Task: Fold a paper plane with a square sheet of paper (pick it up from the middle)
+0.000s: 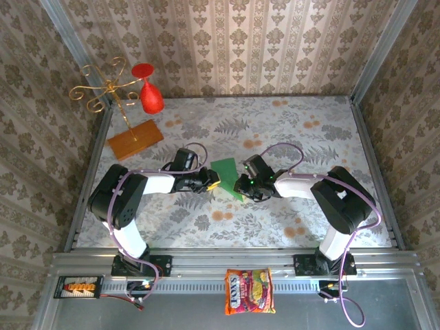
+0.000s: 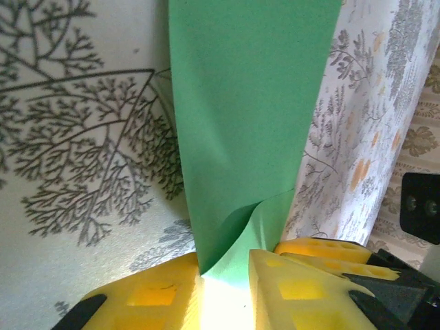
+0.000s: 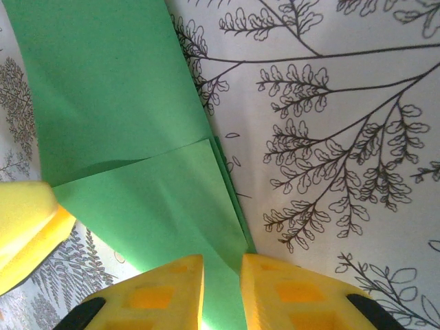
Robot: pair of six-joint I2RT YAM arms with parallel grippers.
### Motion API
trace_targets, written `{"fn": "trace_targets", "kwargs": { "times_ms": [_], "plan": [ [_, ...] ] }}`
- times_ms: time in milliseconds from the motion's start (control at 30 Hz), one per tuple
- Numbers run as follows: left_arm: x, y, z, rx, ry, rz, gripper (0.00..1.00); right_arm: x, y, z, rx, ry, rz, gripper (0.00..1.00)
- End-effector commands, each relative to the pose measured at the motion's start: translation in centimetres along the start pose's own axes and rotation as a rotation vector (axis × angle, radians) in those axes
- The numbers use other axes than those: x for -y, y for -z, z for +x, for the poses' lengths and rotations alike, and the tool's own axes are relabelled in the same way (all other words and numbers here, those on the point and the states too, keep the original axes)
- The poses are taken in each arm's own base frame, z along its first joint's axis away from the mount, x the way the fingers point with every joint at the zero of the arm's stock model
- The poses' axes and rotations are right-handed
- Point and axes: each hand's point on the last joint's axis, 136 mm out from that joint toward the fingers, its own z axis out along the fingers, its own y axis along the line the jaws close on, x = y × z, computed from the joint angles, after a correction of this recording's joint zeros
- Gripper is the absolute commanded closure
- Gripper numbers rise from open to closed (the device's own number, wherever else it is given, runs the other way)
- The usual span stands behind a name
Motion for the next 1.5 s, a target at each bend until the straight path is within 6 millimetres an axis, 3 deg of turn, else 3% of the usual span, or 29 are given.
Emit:
{"fn": "trace_targets", "kwargs": {
  "times_ms": [0,433,567,733,900,1467],
  "plan": [
    [1.0,0.1,-0.4,-0.012,-0.010,0.029,0.77,2.4,-0.7,1.0,-0.039,-0.006,0.091,0.77],
    [-0.9,0.7,1.0,-0.035,0.037,-0.012,0.70,2.4,-0.7,0.9,-0.041,-0.003,0.092,0.77],
    [-0.6,0.5,0.9,-0.042,0.029,-0.007,0.68,2.2,-0.7,0.7,-0.034,0.001,0.085,0.77],
    [-0.3,0.0,1.0,-0.052,0.019,-0.009,0.68,2.2,-0.7,0.8,-0.035,0.007,0.083,0.77],
    [-0.4,0.0,1.1,-0.051,0.015,-0.008,0.75,2.7,-0.8,1.0,-0.042,0.008,0.092,0.77],
    [-1.3,-0.4,0.8,-0.037,0.070,-0.038,0.73,2.9,-1.0,1.0,-0.049,0.012,0.096,0.78]
  ]
}}
